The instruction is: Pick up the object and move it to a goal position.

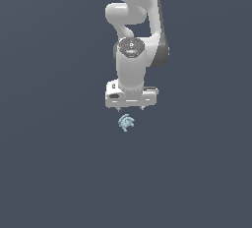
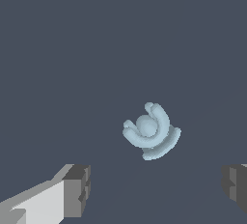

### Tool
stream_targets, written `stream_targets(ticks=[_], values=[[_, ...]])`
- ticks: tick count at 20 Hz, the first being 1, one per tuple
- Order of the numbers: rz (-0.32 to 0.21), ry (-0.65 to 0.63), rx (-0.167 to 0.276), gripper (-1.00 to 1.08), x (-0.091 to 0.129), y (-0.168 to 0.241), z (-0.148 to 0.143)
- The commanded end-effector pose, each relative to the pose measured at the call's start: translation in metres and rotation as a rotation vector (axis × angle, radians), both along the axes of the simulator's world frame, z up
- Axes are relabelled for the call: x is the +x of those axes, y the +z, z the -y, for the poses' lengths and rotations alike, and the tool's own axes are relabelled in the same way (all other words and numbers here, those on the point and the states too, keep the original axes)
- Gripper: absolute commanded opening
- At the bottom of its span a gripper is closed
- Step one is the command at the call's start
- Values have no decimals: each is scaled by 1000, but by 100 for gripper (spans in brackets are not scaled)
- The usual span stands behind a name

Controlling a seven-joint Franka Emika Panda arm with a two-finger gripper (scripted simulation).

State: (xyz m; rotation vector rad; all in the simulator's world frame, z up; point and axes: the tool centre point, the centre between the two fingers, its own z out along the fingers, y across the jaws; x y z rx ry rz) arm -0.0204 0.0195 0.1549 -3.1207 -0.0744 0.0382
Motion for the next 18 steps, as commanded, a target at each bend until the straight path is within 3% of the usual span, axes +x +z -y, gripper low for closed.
stream_targets(ticks=[1, 9, 18], values=[[0, 2, 0, 100, 0, 0, 0], [3, 70, -2, 100, 0, -7, 2], [11, 249, -7, 100, 1, -24, 8]])
